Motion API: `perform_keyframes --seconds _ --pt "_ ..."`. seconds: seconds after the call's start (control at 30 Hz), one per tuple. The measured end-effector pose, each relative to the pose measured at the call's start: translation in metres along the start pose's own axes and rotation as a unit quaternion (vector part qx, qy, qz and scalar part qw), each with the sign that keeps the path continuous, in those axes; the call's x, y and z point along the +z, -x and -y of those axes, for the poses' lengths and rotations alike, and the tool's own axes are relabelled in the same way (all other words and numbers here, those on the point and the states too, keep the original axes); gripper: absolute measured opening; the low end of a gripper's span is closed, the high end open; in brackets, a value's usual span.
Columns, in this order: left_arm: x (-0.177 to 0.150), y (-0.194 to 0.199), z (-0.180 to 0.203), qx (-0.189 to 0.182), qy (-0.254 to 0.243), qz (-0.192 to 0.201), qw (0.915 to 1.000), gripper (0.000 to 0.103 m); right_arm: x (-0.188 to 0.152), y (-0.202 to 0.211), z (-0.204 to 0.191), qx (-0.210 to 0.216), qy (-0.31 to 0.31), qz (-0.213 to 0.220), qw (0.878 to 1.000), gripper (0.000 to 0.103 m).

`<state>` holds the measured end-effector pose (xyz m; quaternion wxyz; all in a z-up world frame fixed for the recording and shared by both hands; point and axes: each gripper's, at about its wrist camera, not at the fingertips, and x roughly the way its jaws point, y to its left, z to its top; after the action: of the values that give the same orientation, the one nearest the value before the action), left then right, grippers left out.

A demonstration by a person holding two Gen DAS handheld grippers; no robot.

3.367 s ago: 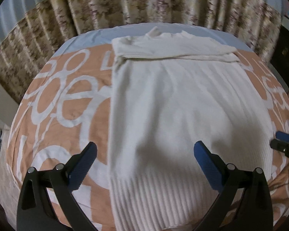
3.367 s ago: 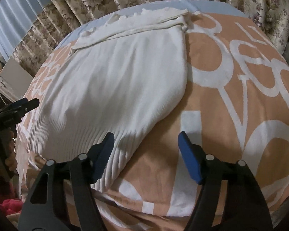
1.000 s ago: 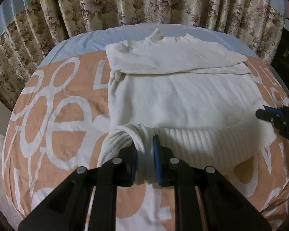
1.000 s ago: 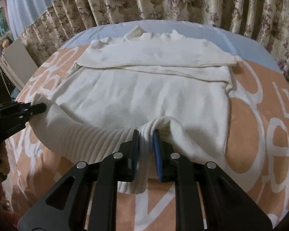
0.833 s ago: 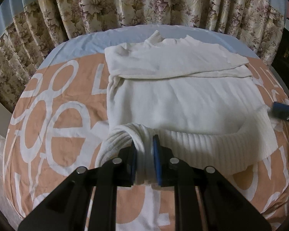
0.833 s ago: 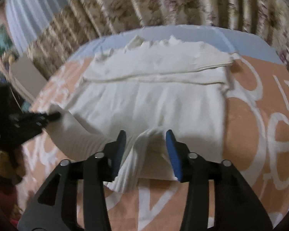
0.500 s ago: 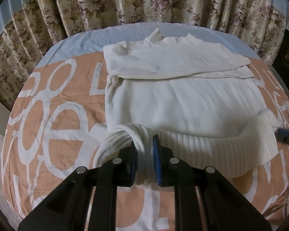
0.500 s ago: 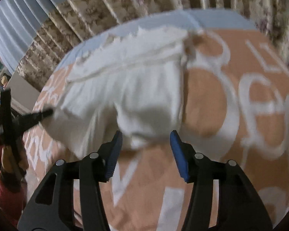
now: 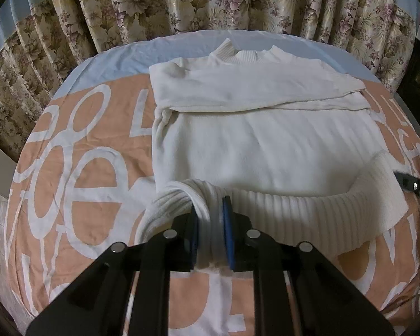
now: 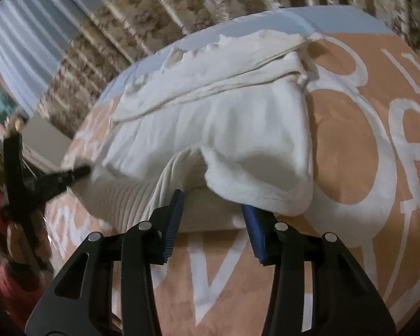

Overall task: Fold small clothes
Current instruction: 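Lift the hem with both grippers and fold it up toward the collar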

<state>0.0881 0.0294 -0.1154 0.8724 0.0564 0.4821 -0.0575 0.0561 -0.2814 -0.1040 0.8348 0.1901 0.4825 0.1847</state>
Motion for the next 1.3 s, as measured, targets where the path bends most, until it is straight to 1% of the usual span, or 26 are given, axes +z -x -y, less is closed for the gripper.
perform_keyframes --seconds 0.03,0.07,0.1,0.13,0.17,0.23,0.27,0.37,0.5,0.57,0.63,0.8,0.9,1.0,1.07,1.17,1.3 --pt "0.000 -0.001 0.000 0.001 -0.001 0.000 1.0000 0.016 0.004 0.000 0.002 0.003 -0.006 0.006 1.000 0.038" --pt "0.001 -0.001 0.000 0.001 -0.002 0.000 1.0000 0.016 0.007 0.000 0.003 0.003 -0.006 0.011 1.000 0.033" --pt "0.001 -0.001 0.000 0.001 -0.002 0.000 1.0000 0.016 0.009 0.000 0.002 0.001 -0.005 0.015 1.000 0.030" --pt "0.001 -0.001 0.000 0.001 -0.002 0.002 1.0000 0.016 0.012 0.000 0.002 -0.003 -0.003 0.021 1.000 0.024" --pt "0.002 -0.001 0.000 0.001 -0.002 0.005 1.0000 0.016 0.015 -0.001 0.003 -0.005 -0.005 0.024 1.000 0.015" --pt "0.003 -0.001 -0.001 0.000 -0.003 0.008 1.0000 0.016 0.019 -0.004 0.006 -0.001 -0.011 0.026 1.000 0.009" --pt "0.004 -0.001 -0.003 -0.002 -0.002 0.008 1.0000 0.016 0.021 -0.005 0.007 -0.002 -0.009 0.027 1.000 0.008" --pt "0.009 -0.001 -0.007 -0.003 0.002 0.010 0.9999 0.016 0.026 0.001 0.005 -0.004 0.002 0.042 0.999 0.007" --pt "0.023 0.003 -0.017 -0.009 0.017 0.023 0.9995 0.016 0.043 0.012 0.010 0.011 -0.011 0.060 0.998 0.007" --pt "0.037 0.004 -0.023 -0.020 0.027 0.031 0.9989 0.016 0.054 0.014 0.016 0.021 -0.021 0.064 0.998 0.007" --pt "0.052 0.002 -0.025 -0.017 0.029 0.041 0.9986 0.016 0.069 0.013 0.021 0.029 -0.031 0.070 0.997 0.007" --pt "0.097 -0.010 -0.031 -0.016 0.029 0.063 0.9975 0.016 0.107 0.005 0.023 0.030 -0.028 0.089 0.995 0.007" --pt "0.121 -0.020 -0.034 -0.019 0.033 0.068 0.9970 0.016 0.129 -0.006 0.029 0.034 -0.035 0.093 0.995 0.007" --pt "0.147 -0.035 -0.036 -0.020 0.029 0.071 0.9968 0.016 0.146 -0.017 0.040 0.037 -0.049 0.089 0.994 0.007" --pt "0.156 -0.048 -0.039 -0.021 0.029 0.065 0.9972 0.016 0.155 -0.029 0.047 0.030 -0.051 0.080 0.995 0.007" --pt "0.163 -0.071 -0.045 -0.031 0.037 0.044 0.9979 0.016 0.165 -0.048 0.056 0.013 -0.044 0.057 0.997 0.007" --pt "0.158 -0.097 -0.050 -0.028 0.039 0.022 0.9986 0.016 0.169 -0.068 0.060 -0.014 -0.024 0.037 0.999 0.007"
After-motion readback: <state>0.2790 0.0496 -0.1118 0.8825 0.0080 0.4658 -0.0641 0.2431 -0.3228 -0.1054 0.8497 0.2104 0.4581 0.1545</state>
